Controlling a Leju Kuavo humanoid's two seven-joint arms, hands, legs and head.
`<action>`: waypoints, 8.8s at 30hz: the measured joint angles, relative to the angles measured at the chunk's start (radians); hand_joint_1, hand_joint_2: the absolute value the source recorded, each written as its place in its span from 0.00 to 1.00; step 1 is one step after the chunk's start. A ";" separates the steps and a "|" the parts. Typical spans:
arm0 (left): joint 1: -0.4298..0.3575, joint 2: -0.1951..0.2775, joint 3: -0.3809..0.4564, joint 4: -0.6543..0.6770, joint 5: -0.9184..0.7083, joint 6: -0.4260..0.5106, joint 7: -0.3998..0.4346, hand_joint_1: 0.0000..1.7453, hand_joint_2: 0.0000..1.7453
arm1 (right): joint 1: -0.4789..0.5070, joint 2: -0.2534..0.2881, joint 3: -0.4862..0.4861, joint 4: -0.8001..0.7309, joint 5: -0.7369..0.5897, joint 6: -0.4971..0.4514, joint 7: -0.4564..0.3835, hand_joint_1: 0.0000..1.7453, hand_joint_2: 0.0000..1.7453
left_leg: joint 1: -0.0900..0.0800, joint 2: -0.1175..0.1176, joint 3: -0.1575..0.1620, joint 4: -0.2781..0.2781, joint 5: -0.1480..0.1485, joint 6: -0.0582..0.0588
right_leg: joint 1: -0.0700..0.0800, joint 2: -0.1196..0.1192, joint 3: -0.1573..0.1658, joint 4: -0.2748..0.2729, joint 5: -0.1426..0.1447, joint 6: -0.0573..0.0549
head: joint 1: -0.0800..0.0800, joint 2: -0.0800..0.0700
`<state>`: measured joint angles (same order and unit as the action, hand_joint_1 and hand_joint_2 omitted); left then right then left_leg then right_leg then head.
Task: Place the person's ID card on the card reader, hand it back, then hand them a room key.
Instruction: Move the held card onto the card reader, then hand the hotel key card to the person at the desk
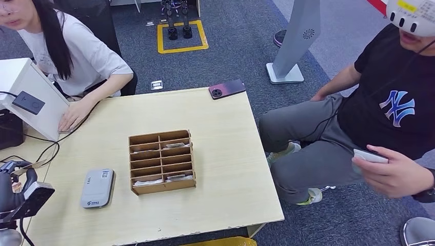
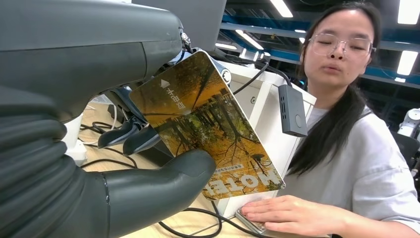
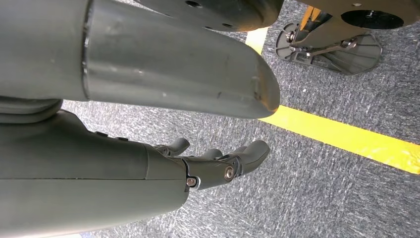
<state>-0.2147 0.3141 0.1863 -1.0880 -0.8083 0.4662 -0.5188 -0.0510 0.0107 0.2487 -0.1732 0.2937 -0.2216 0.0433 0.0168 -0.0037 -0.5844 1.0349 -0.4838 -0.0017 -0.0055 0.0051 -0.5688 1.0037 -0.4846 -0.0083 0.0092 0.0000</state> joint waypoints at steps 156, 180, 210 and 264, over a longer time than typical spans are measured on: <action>0.143 -0.059 -0.103 -0.258 0.146 -0.164 -0.051 1.00 1.00 | 0.000 0.007 -0.009 0.000 0.049 -0.016 -0.010 0.00 0.00 | -0.001 0.004 0.000 0.000 -0.002 0.000 | -0.001 0.004 0.000 0.000 0.000 0.000 | 0.000 0.000; 0.108 -0.077 -0.135 -0.180 0.264 -0.477 0.169 1.00 1.00 | 0.001 0.012 -0.033 0.000 0.040 -0.026 -0.014 0.00 0.00 | -0.001 0.004 0.000 0.000 -0.002 0.000 | -0.001 0.004 -0.001 0.000 0.000 0.000 | 0.000 0.000; 0.090 -0.093 -0.148 -0.101 0.257 -0.458 0.175 1.00 1.00 | 0.001 0.012 -0.034 0.000 0.048 -0.026 -0.011 0.00 0.00 | -0.001 0.004 0.000 0.000 -0.002 0.000 | -0.001 0.004 -0.001 0.000 0.000 0.000 | 0.000 0.000; -0.019 -0.159 -0.137 0.199 0.184 -0.337 0.085 1.00 1.00 | 0.001 0.015 -0.053 0.000 0.110 -0.037 -0.043 0.00 0.00 | -0.001 0.002 0.008 -0.001 0.000 0.000 | -0.001 0.001 0.007 0.000 0.000 0.000 | 0.000 0.000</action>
<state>-0.2337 0.1553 0.0496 -0.8894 -0.6247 0.1296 -0.4337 -0.0502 0.0256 0.1962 -0.1728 0.4038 -0.2585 0.0006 0.0154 -0.0019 -0.5769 1.0341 -0.4842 -0.0015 -0.0062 0.0061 -0.5620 1.0039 -0.4846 -0.0082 0.0091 0.0000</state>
